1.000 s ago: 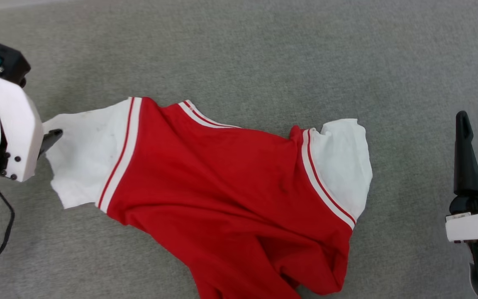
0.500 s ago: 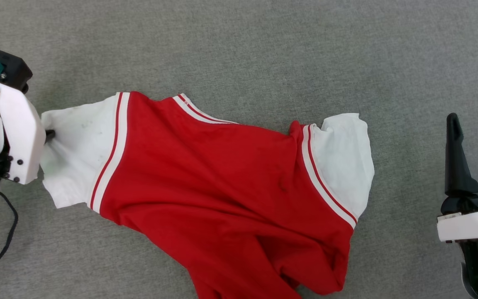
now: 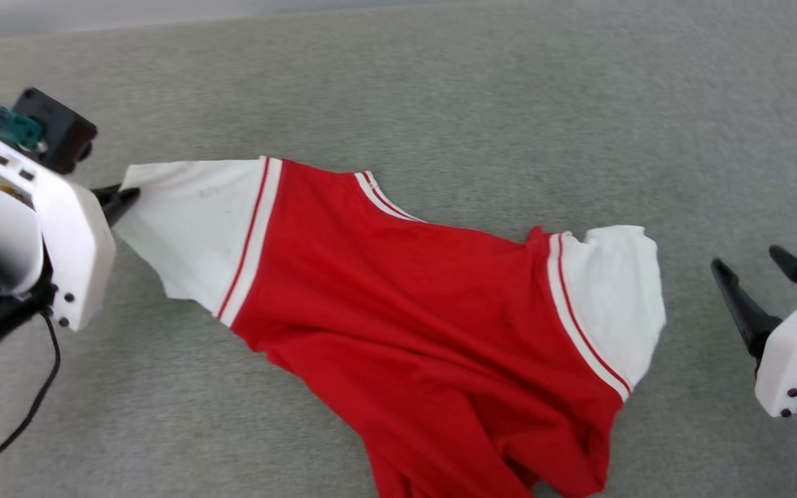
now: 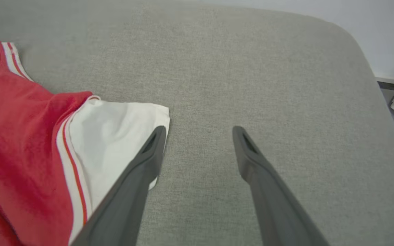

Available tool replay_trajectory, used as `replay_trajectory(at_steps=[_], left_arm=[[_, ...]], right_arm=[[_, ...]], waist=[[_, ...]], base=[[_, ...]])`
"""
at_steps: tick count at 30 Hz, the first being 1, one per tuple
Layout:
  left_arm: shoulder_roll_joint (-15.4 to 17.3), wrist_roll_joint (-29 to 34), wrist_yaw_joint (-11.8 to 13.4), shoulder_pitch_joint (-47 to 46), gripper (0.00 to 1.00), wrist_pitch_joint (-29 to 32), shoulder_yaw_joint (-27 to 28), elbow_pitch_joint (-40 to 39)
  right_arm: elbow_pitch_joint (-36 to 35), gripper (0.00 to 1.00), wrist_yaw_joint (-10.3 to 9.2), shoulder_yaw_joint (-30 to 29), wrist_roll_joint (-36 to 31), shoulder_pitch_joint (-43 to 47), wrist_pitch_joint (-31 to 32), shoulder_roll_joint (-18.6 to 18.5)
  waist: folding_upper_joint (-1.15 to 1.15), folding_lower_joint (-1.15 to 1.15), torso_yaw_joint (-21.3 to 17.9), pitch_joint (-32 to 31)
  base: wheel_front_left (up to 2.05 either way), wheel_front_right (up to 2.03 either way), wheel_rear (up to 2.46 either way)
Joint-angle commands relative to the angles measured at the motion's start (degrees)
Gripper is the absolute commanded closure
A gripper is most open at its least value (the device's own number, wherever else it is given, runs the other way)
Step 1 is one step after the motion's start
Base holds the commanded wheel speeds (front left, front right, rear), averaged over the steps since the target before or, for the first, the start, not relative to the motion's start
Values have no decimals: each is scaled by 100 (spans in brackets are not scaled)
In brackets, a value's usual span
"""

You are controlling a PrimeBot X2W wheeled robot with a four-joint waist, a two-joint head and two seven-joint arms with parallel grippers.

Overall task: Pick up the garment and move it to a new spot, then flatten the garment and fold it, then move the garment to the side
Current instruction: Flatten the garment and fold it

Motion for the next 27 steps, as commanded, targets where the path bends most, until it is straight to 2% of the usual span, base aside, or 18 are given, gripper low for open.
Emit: replay_trajectory(at_steps=[1, 6, 11, 19, 26, 27], left_arm=[[60, 28, 13, 127, 100, -63, 13, -143], [152, 26, 48, 376, 100, -293, 41, -858], [181, 44, 172, 544, 100, -349, 30, -1538], [128, 177, 351, 669, 100, -396, -50, -2268], [12, 242, 347, 631, 100, -424, -149, -2530], [-8, 236, 338, 612, 100, -431, -159, -2538]], right_arm=[[33, 0, -2, 104, 75, -79, 356, -178], [226, 0, -3, 261, 397, -492, 1787, -694], [502, 0, -3, 494, 471, -922, 2597, -1042], [1181, 0, -3, 1037, 281, -1368, 3042, -1298], [1882, 0, -2, 1372, 361, -1296, 3015, -1146], [1970, 11, -2, 1458, 386, -1273, 3007, -1147]], waist=[[0, 0, 243, -150], [0, 0, 641, -166], [0, 0, 986, -80], [0, 0, 1359, 97], [0, 0, 1544, 270], [0, 0, 1557, 285]], base=[[0, 0, 0], [0, 0, 0], [0, 0, 0], [0, 0, 0], [0, 0, 0], [0, 0, 0]])
